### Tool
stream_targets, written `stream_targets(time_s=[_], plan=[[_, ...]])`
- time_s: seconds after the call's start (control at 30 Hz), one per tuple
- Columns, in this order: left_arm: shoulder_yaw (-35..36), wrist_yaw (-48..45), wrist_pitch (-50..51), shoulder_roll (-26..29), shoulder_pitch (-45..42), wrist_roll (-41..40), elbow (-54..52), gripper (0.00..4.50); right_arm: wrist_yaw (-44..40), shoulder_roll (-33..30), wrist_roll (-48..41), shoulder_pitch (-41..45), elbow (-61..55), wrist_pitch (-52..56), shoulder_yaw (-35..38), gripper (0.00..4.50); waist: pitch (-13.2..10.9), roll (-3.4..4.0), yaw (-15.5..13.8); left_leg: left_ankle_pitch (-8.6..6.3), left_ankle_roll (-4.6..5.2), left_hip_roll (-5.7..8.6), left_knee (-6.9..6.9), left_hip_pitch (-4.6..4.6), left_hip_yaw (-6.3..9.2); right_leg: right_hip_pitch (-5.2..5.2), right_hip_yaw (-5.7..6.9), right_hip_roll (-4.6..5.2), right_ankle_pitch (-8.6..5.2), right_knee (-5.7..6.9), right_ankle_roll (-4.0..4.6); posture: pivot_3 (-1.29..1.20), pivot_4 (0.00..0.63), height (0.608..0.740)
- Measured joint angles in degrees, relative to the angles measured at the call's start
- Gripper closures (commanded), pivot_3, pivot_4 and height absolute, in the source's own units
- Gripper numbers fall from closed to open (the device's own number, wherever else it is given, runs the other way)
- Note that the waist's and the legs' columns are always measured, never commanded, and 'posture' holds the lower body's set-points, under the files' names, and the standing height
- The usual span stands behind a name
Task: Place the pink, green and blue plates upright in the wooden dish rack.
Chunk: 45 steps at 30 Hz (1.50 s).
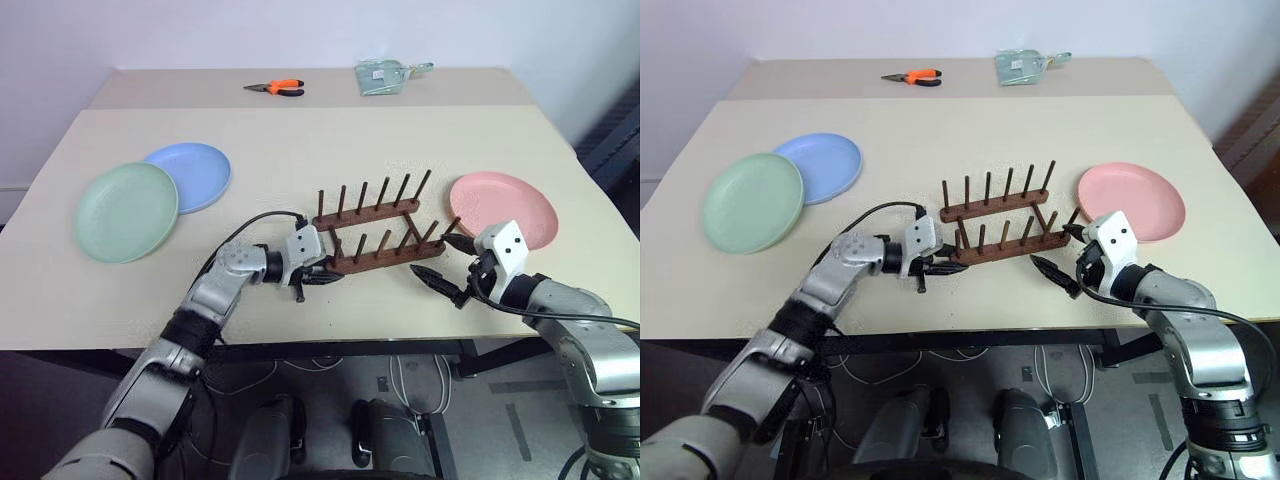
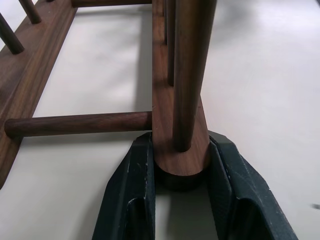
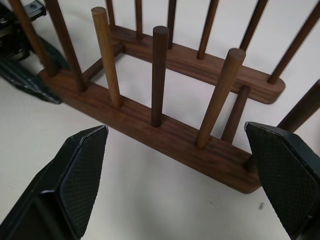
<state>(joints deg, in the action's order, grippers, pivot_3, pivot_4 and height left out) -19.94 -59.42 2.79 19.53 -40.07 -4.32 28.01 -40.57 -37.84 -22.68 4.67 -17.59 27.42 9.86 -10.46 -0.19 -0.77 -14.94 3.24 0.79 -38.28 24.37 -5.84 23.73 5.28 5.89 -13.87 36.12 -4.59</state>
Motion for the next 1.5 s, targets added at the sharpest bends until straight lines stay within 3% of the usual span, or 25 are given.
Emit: stream_targets(time_s=[0.13,0.2,0.3,0.4,0.5,0.53,0.77,1.07,1.23,1.33,1.5], plan=[[1.5,1.5,-0.1,0.3,-1.0,0.1,2.2,0.37,0.5,-0.6,0.0,-1.9,-1.8,0.5,0.2,0.00,0.0,0.00,0.2,0.00,0.00,-0.03,0.00,-0.01,0.00,0.00,0.00,-0.03,0.00,0.02,0.00,0.00,0.150,0.740],[2.9,2.2,1.9,2.1,0.3,0.0,0.0,0.34,0.4,-1.6,0.0,-2.9,-2.1,1.1,0.5,0.25,0.0,0.00,0.5,0.01,0.00,-0.05,0.00,-0.02,0.00,0.00,-0.01,-0.04,0.00,0.03,0.00,0.00,0.150,0.740],[5.4,1.1,7.9,6.7,6.3,-2.3,-9.3,1.20,0.3,-3.9,0.7,-3.3,-1.7,2.2,0.8,1.31,0.1,0.06,1.6,0.02,-0.03,-0.10,0.03,-0.08,0.00,-0.01,-0.04,-0.06,-0.01,0.05,0.01,0.00,0.150,0.740],[7.2,-0.5,17.6,10.9,13.9,-6.4,-22.6,2.57,0.3,-5.9,3.4,-3.3,1.3,2.6,0.0,2.69,0.1,0.08,1.5,0.04,-0.07,-0.12,0.04,-0.12,0.01,-0.03,-0.06,-0.05,-0.01,0.05,0.02,0.00,0.150,0.740],[4.6,1.0,26.1,10.5,17.3,-7.2,-33.2,2.61,0.5,-5.7,6.2,-1.0,4.3,2.5,-4.4,4.21,0.1,0.10,1.0,0.01,-0.02,-0.05,0.00,-0.11,0.01,-0.08,-0.06,0.01,-0.01,0.02,0.01,0.00,0.150,0.740],[3.2,1.9,27.7,9.3,17.5,-7.2,-35.2,2.61,0.7,-5.4,6.9,0.0,5.3,2.5,-5.6,4.44,0.1,0.10,0.6,0.00,-0.01,-0.04,-0.02,-0.10,0.00,-0.08,-0.06,0.02,-0.01,0.01,0.01,0.00,0.150,0.740],[-4.0,15.6,22.9,2.2,14.9,3.7,-32.6,2.61,4.5,-1.8,13.7,10.5,14.1,2.1,-11.9,4.44,0.2,0.06,0.0,-0.01,0.01,-0.04,-0.08,-0.29,-0.01,-0.30,-0.05,0.00,0.00,0.00,0.01,0.00,0.150,0.740],[-2.5,29.5,18.4,-2.0,5.9,8.6,-17.1,2.61,9.9,4.9,21.4,21.4,28.1,-5.2,-16.4,4.44,0.4,-0.02,1.3,0.03,-0.06,-0.06,-0.04,-0.51,-0.02,-0.40,-0.05,-0.03,0.01,0.13,0.00,0.00,0.150,0.740],[-0.7,31.0,15.2,-2.3,3.8,8.7,-11.6,2.61,11.0,5.4,23.2,24.0,33.6,-8.7,-16.4,4.44,0.4,-0.02,1.6,0.05,-0.09,-0.07,0.02,-0.53,-0.05,-0.40,-0.05,-0.05,0.00,0.13,0.01,0.00,0.150,0.740],[-0.2,32.2,13.8,-2.7,3.7,8.8,-10.3,2.61,8.4,4.6,22.8,23.8,33.2,-9.4,-16.0,3.62,0.4,-0.02,1.6,0.05,-0.09,-0.07,0.01,-0.53,-0.06,-0.40,-0.06,-0.04,0.00,0.13,0.00,0.00,0.150,0.740],[1.6,26.9,13.3,0.3,9.2,6.5,-18.2,2.61,5.2,-3.6,21.9,19.7,25.6,-9.7,-11.2,1.33,0.3,0.02,1.6,0.04,-0.10,-0.07,0.15,-0.48,-0.08,-0.30,-0.08,-0.01,0.00,0.02,0.00,0.00,0.150,0.740]])
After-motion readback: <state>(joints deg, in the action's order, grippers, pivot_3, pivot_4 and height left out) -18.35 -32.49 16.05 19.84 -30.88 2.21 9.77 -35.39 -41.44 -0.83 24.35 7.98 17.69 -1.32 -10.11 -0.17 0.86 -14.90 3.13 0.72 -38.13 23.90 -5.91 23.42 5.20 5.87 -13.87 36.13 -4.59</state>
